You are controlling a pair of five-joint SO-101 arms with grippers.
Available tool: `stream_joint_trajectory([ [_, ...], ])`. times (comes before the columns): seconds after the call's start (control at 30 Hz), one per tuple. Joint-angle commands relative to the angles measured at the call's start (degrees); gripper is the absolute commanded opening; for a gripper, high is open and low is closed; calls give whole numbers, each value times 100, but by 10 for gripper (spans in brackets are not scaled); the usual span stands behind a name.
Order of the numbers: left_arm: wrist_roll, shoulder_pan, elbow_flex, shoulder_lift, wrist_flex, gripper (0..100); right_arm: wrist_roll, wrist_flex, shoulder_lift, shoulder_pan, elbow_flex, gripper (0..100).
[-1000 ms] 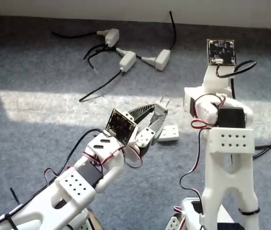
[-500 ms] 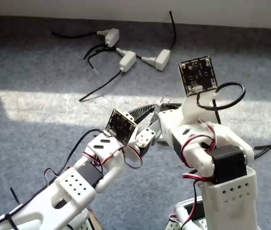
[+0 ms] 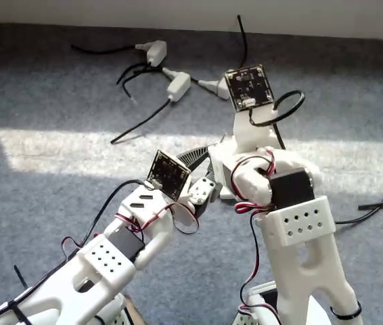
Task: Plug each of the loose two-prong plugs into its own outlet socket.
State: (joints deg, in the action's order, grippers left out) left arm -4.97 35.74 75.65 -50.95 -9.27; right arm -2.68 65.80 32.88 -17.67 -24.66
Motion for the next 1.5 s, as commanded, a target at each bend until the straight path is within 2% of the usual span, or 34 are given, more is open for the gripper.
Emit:
stream_joint_trajectory([
  [0.0, 35, -13, -66, -119, -105, 6, -53, -699, -338, 567, -198, 6],
  [0.23, 35, -13, -66, -119, -105, 6, -62, -1604, -1376, 752, -400, 6],
  [0.47, 35, -13, -40, -119, -132, 6, -44, -1613, -1736, 1042, -242, 6],
  [0.63, 44, -13, -22, -119, -132, 6, -35, -1499, -1727, 1701, 57, 6],
  [0.9, 44, -13, -13, -119, -123, 6, 18, -936, -1736, 3222, 945, 6],
  [1.03, 44, -31, -13, -119, -97, 6, 703, -927, -1745, 3723, 963, 6],
  [1.2, 79, -119, -84, -75, 123, 6, 1380, -752, -1798, 3802, 549, 6],
  [1.33, 668, -127, -752, -66, 1503, 6, 2602, -1165, -1798, 3820, -470, 6],
  [1.4, 703, -127, -1182, -66, 2207, 6, 3262, -1886, -1798, 3820, -1191, 6],
  [1.47, 721, -119, -1578, -66, 2769, 6, 3490, -2888, -1798, 3811, -1991, 6],
])
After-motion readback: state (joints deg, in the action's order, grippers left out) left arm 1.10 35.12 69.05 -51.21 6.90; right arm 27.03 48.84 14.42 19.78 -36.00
